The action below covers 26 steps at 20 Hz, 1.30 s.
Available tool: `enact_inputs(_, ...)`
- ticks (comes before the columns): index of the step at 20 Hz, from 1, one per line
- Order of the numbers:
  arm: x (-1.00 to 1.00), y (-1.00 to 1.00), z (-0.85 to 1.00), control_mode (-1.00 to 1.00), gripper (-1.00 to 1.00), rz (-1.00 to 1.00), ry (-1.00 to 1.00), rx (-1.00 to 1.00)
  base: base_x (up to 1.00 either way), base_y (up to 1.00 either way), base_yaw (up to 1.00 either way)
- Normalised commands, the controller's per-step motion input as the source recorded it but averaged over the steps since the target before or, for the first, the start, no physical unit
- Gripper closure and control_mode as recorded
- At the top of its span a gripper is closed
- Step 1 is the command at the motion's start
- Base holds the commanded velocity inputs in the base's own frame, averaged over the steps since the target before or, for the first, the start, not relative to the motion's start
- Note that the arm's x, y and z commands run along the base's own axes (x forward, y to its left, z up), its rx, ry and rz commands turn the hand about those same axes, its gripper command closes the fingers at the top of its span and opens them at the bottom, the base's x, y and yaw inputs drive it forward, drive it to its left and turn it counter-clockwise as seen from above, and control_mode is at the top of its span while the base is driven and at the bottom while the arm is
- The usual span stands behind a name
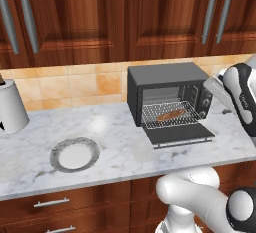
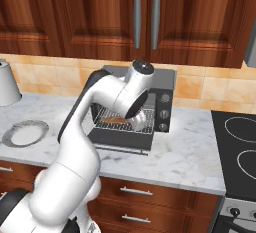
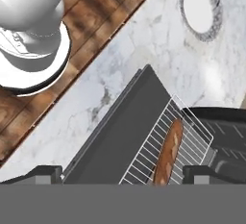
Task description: Pull the toaster oven rack outwards. Pick up the baguette from the plate and place it on the toaster oven rack. Close the toaster oven door fully and set the temperature to the lowest setting.
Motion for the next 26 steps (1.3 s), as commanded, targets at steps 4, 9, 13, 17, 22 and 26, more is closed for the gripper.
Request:
enact_inputs(4, -0.41, 0.35, 0.00, -1.00, -1.00, 0.04, 0.00, -0.18, 0.00, 0.00, 0.00)
enact_inputs(9, -0.46, 0.18, 0.00, -1.00, -1.00, 0.11, -0.08, -0.13, 0.00, 0.00, 0.00)
enact_inputs(13, -0.39, 0.06, 0.00, -1.00, -1.00, 0.18, -0.07, -0.10, 0.00, 0.00, 0.00)
enact_inputs(17, -0.15, 0.16, -0.04, -1.00, -1.00, 0.22, 0.00, -0.13, 0.00, 0.00, 0.00)
enact_inputs(22, 0.00, 0.32, -0.09, -1.00, -1.00, 0.21, 0.02, -0.17, 0.00, 0.00, 0.00)
enact_inputs(26, 0.00, 0.17, -0.15, -1.00, -1.00, 0.16, 0.00, -0.10, 0.00, 0.00, 0.00)
